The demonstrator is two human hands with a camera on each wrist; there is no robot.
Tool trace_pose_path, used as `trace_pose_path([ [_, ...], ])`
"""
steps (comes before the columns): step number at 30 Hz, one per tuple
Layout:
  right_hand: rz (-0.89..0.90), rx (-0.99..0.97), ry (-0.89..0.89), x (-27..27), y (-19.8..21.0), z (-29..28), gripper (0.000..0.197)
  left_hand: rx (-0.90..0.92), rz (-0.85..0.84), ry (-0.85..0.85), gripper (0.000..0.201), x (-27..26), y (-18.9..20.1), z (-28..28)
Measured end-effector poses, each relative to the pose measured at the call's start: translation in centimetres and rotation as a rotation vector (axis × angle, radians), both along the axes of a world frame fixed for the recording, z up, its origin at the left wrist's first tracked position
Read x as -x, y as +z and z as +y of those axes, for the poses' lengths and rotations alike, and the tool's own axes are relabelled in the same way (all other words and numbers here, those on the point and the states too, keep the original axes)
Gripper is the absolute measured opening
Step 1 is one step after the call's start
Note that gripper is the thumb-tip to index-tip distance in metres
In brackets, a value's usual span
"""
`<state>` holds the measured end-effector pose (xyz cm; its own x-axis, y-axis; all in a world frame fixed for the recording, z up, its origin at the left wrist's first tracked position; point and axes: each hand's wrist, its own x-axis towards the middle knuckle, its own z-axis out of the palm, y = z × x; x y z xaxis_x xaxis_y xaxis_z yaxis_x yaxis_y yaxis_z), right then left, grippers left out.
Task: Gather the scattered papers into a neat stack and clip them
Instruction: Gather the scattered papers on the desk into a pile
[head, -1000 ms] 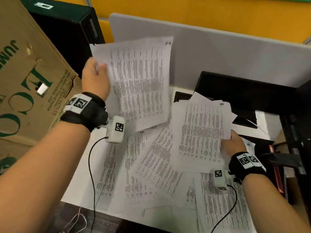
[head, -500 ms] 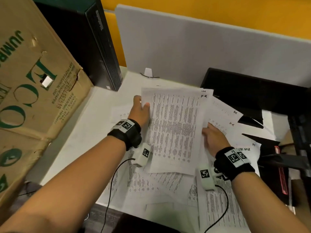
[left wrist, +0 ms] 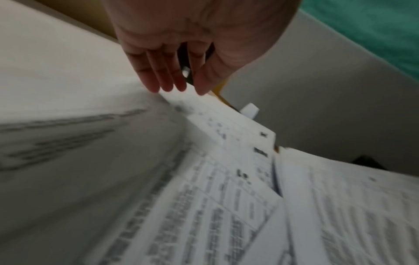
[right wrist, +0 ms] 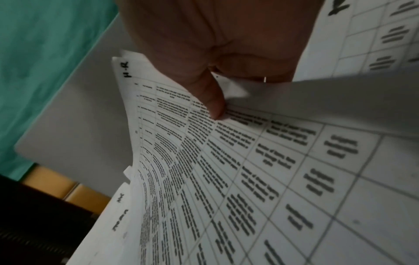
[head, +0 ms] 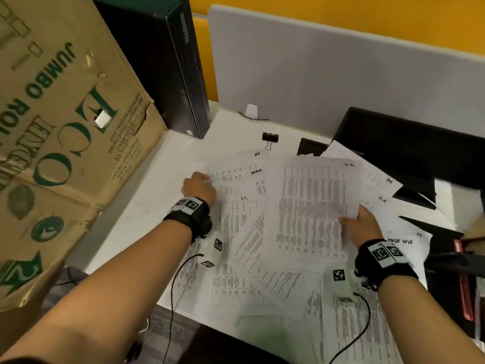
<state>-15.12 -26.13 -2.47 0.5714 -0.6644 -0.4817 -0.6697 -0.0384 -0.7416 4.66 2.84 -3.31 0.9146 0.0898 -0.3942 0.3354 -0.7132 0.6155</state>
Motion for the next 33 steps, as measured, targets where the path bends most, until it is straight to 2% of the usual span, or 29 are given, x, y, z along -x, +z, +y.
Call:
trace_pose_path([
  [2, 0.017, 0.006, -0.021, 0.3, -0.3, -0.7, 0.028, -0.013, 0.048, 0.012, 0.035, 0.0, -0.6, 1.7],
  [6, 0.039, -0.006, -0.037, 0.4, -1.2, -1.4, 0.033, 0.091, 0.091, -0.062, 0.038, 1.3, -1.6, 2.3],
  [14, 0.009, -0.03, -0.068, 0.4, -1.2, -1.3, 0.036, 0.023, 0.129, -0.097, 0.045, 3.1, -1.8, 2.9],
  [18, -0.004, -0.037, -0.081, 0.3, -1.0, -1.2, 0.036, 0.029, 0.15, 0.023, 0.079, 2.6, -1.0, 3.5],
  [21, -0.019, -0.042, -0.079, 0.2, -0.7, -0.8, 0.035, -0.084, 0.254, 0.054, 0.095, 2.0, -0.8, 4.0],
  [24, -0.046, -0.056, -0.069, 0.0, -0.6, -0.4, 0.033, -0.183, 0.307, 0.033, 0.088, 1.7, -1.1, 4.6],
  [28, -0.061, -0.064, -0.058, -0.4, -0.8, -0.2, 0.035, -0.273, 0.274, -0.064, 0.042, 1.3, -0.9, 5.2],
  [29, -0.06, -0.061, -0.054, -0.5, -0.8, -0.2, 0.035, -0.281, 0.271, -0.076, 0.038, 1.3, -0.7, 5.2],
  [33, -0.048, -0.059, -0.036, -0.9, -0.6, 0.1, 0.034, -0.42, 0.21, -0.118, 0.045, 1.0, -0.2, 5.0],
])
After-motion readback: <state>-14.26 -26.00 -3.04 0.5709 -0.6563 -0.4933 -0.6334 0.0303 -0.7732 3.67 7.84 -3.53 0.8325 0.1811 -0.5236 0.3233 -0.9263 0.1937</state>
